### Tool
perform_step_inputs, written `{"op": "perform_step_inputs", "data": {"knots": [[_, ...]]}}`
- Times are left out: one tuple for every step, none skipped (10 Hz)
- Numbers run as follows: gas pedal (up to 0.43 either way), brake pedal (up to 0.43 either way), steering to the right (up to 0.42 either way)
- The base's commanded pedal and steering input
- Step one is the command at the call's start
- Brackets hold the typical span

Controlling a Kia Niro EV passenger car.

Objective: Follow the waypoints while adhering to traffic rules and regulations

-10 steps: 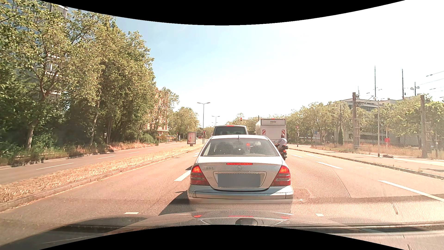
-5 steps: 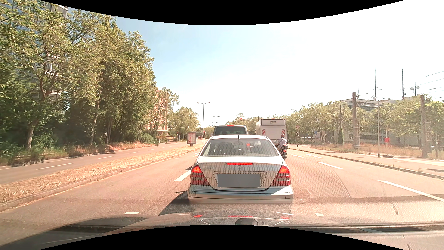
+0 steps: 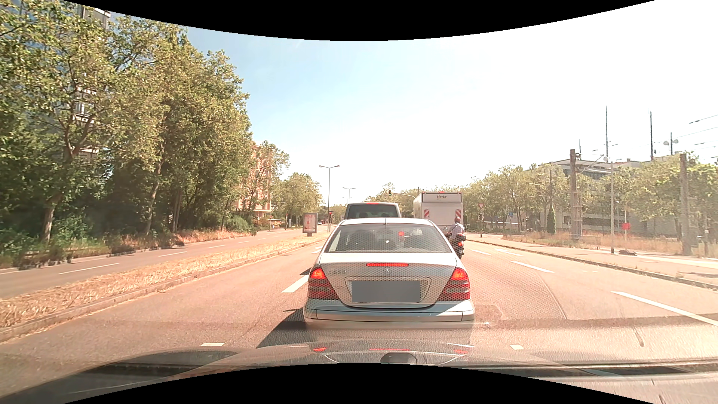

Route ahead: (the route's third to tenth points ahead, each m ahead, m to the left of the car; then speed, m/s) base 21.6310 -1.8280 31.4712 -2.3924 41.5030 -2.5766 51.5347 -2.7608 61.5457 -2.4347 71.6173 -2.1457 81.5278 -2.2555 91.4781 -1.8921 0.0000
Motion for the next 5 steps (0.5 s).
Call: {"op": "perform_step_inputs", "data": {"knots": [[0.000, 0.213, 0.089], [0.000, 0.213, 0.089], [0.000, 0.213, 0.090], [0.000, 0.213, 0.089], [0.000, 0.213, 0.090]]}}
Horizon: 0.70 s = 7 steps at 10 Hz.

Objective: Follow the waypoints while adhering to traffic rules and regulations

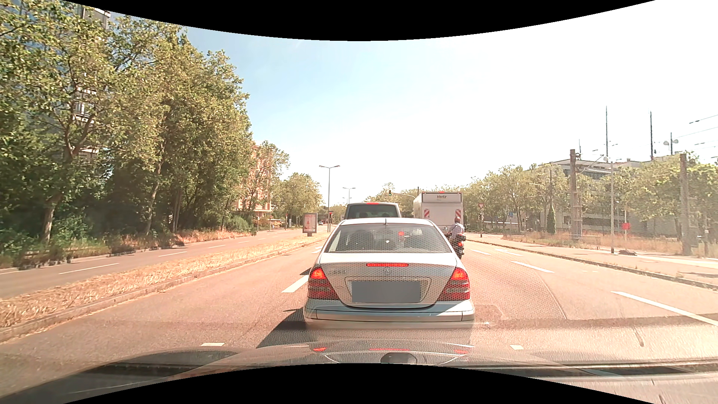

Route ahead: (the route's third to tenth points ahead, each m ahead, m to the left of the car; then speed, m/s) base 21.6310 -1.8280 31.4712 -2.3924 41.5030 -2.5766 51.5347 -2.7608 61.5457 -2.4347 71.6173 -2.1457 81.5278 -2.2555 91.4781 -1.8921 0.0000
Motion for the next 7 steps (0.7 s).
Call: {"op": "perform_step_inputs", "data": {"knots": [[0.000, 0.213, 0.089], [0.000, 0.213, 0.089], [0.000, 0.213, 0.089], [0.000, 0.213, 0.089], [0.000, 0.213, 0.089], [0.000, 0.220, 0.089], [0.000, 0.213, 0.090]]}}
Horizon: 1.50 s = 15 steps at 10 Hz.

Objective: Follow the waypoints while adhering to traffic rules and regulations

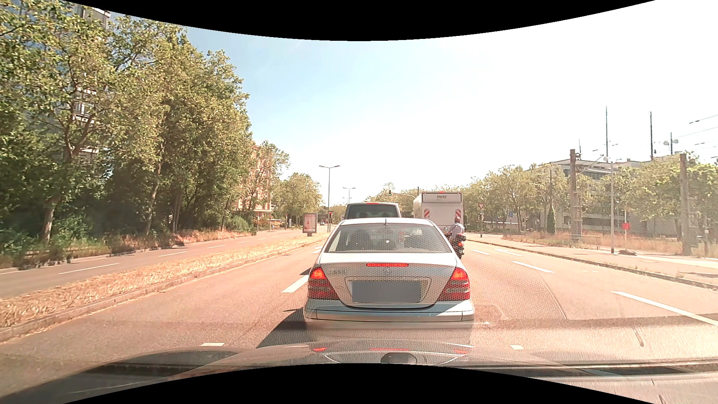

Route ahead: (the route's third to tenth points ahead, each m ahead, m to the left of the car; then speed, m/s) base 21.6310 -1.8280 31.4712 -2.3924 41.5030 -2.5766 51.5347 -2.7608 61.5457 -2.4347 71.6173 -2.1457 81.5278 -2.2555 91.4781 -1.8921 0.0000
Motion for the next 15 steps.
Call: {"op": "perform_step_inputs", "data": {"knots": [[0.000, 0.213, 0.089], [0.000, 0.213, 0.089], [0.000, 0.220, 0.090], [0.000, 0.213, 0.089], [0.000, 0.213, 0.089], [0.000, 0.213, 0.089], [0.000, 0.213, 0.089], [0.000, 0.213, 0.089], [0.000, 0.220, 0.089], [0.000, 0.220, 0.089], [0.000, 0.220, 0.089], [0.000, 0.213, 0.089], [0.000, 0.220, 0.089], [0.000, 0.220, 0.089], [0.000, 0.220, 0.089]]}}
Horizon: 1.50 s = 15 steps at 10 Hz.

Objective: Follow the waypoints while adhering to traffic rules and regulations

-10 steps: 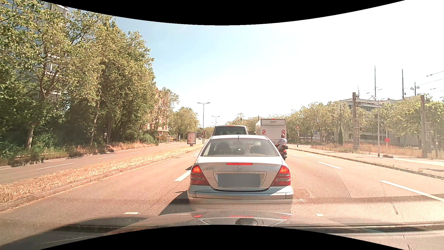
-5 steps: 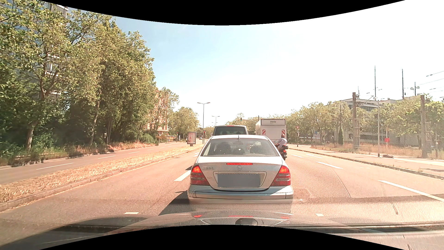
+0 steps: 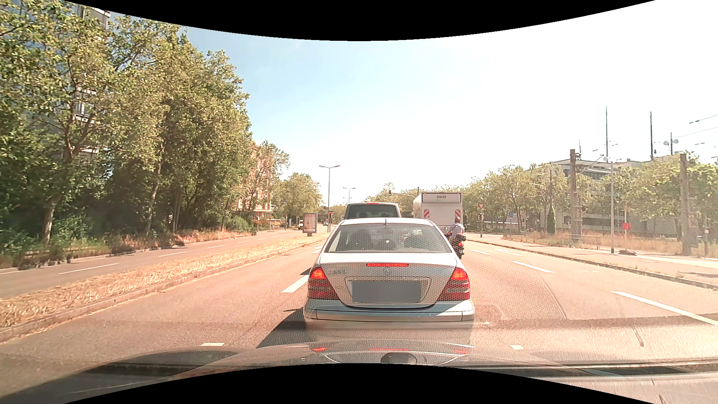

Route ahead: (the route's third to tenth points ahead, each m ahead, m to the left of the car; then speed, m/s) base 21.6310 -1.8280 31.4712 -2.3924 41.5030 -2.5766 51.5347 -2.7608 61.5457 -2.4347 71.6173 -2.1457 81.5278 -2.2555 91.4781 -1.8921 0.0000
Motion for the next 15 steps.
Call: {"op": "perform_step_inputs", "data": {"knots": [[0.000, 0.220, 0.089], [0.000, 0.213, 0.089], [0.000, 0.220, 0.089], [0.000, 0.213, 0.089], [0.000, 0.220, 0.089], [0.000, 0.220, 0.089], [0.000, 0.220, 0.089], [0.000, 0.213, 0.090], [0.000, 0.201, 0.089], [0.000, 0.140, 0.089], [0.000, 0.067, 0.089], [0.000, 0.006, 0.089], [0.000, 0.000, 0.089], [0.000, 0.000, 0.088], [0.000, 0.000, 0.088]]}}
